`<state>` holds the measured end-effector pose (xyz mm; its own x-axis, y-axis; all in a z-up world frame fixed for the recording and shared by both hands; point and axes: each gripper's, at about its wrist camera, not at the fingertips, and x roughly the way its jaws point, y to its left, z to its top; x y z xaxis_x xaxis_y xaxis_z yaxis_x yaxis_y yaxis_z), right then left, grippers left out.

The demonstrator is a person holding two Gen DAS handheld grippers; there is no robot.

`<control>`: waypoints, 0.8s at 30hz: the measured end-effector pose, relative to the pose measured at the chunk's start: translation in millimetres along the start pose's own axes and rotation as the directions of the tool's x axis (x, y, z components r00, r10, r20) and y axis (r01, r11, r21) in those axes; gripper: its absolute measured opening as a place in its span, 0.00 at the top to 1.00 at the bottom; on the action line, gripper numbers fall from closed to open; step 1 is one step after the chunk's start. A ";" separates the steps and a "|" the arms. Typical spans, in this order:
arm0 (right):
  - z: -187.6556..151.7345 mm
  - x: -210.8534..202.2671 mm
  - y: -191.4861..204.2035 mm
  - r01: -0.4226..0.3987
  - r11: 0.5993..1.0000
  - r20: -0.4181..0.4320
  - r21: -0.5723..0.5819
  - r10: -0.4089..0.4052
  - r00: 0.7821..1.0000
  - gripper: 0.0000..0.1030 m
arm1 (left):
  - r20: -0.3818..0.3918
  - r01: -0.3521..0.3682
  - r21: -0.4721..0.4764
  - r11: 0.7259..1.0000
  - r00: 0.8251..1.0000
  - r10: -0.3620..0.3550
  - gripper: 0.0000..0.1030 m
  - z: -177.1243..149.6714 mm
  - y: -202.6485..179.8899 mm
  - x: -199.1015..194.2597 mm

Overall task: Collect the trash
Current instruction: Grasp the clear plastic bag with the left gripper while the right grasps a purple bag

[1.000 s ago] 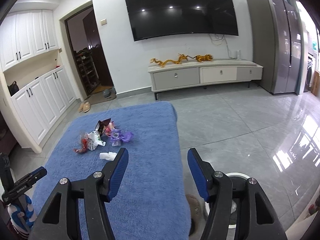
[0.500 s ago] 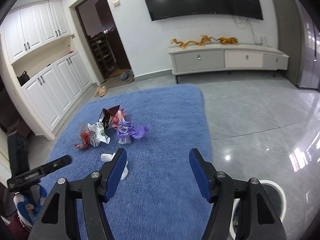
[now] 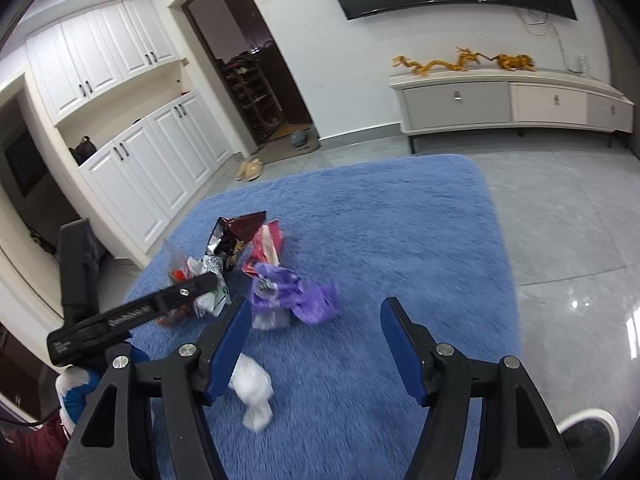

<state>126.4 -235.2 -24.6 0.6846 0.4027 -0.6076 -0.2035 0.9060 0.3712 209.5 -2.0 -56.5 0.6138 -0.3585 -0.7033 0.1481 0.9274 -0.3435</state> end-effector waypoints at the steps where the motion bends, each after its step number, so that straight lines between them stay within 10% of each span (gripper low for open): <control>1: 0.7 6.8 0.6 -0.009 1.000 -0.006 -0.001 0.009 1.000 0.35 | -0.005 -0.006 0.002 1.000 1.000 0.006 0.40 0.4 0.4 3.9; 16: 4.6 71.4 10.7 -0.075 0.997 -0.097 -0.003 0.075 0.992 0.33 | 0.003 -0.017 0.080 0.997 1.000 0.017 0.49 -11.5 -7.5 8.5; 18: 2.6 72.6 11.2 -0.080 0.997 -0.109 -0.011 0.078 0.991 0.54 | 0.002 -0.018 0.094 0.995 1.000 0.018 0.53 -16.1 -7.0 5.5; 24: -1.9 58.9 6.6 -0.079 0.997 -0.079 0.003 0.079 0.994 0.64 | 0.002 0.006 0.082 0.997 1.000 -0.006 0.76 -25.5 -2.4 -6.1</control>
<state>164.1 -205.3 -59.3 0.6091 0.4821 -0.6298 -0.2551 0.8710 0.4199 185.6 -4.7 -67.3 0.6142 -0.3638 -0.7003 0.2147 0.9310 -0.2954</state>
